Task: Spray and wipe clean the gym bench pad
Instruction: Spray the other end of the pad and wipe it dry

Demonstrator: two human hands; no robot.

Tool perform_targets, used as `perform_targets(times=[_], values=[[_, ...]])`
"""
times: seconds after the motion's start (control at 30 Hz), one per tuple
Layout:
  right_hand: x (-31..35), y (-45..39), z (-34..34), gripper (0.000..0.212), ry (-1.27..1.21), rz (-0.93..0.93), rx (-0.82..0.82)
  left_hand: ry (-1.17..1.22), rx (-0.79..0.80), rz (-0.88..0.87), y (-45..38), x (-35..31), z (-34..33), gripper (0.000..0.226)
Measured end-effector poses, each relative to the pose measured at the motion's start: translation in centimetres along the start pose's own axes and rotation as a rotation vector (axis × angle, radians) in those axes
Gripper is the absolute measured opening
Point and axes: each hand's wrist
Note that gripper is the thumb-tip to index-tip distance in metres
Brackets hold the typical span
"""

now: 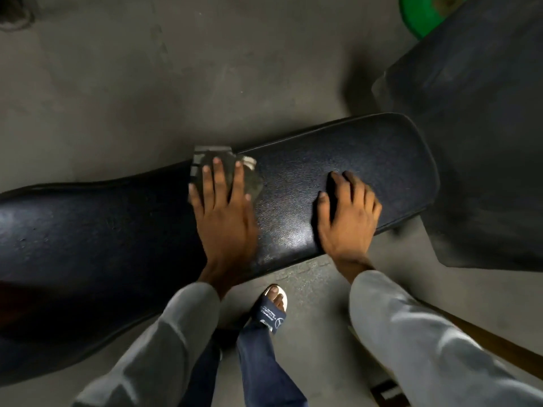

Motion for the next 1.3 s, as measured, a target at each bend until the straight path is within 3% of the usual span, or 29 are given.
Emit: perform_targets(times=[0.07,0.2,0.27,0.47,0.57,0.67,0.73,0.8,0.9,0.97,1.03,1.13,1.3], values=[[-2.8,-2.2,0.6,0.049,0.056,-0.033,-0.057,0.03,-0.014,-0.027,-1.9,-2.9,-1.1,0.062],[-5.7,-3.6,-0.7,0.051,0.104,-0.323,-0.149,0.005,0.158,-0.372,0.2,-8.4,-2.4,0.068],[-5.6,-3.5,-1.5,0.049,0.084,-0.332,-0.165,-0.026,0.216,-0.44,0.5,-8.1,-2.7,0.069],[-6.1,-3.8,-1.7,0.049,0.09,-0.343,-0.16,0.012,0.048,-0.324,-5.8,-9.2,-3.6,0.064],[-6.0,-3.8,-1.5,0.048,0.07,-0.338,-0.161,0.01,0.134,-0.496,-5.8,-12.0,-3.9,0.067],[-5.9,-3.9,-1.4,0.048,0.051,-0.353,-0.158,-0.088,0.221,-0.679,-2.8,-10.3,-3.2,0.071],[-5.9,-3.8,-1.4,0.048,0.051,-0.359,-0.149,-0.145,0.239,-0.672,-1.8,-7.2,-2.6,0.073],[-6.0,-3.8,-1.5,0.048,0.065,-0.355,-0.149,-0.135,0.168,-0.552,-3.0,-5.5,-2.4,0.067],[-6.0,-3.9,-1.6,0.049,0.055,-0.35,-0.143,-0.031,0.06,-0.374,-7.0,-8.2,-3.1,0.061],[-5.9,-3.9,-1.4,0.05,0.038,-0.358,-0.142,-0.005,0.083,-0.428,-8.2,-12.0,-4.2,0.063],[-5.9,-4.0,-1.3,0.05,0.021,-0.354,-0.137,-0.048,0.16,-0.598,-7.3,-14.0,-5.0,0.066],[-5.9,-4.0,-1.1,0.049,-0.001,-0.362,-0.127,-0.136,0.221,-0.745,-5.0,-11.7,-4.6,0.07],[-6.0,-3.8,-1.2,0.048,-0.035,-0.354,-0.141,-0.085,0.16,-0.601,-7.4,-9.5,-3.5,0.063]])
Point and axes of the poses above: each hand's wrist, its own y-axis away from the middle knuckle, its own z-axis out of the back of the hand, x = y × z, and after that the axes turned 4 degrees about -z, right-handed
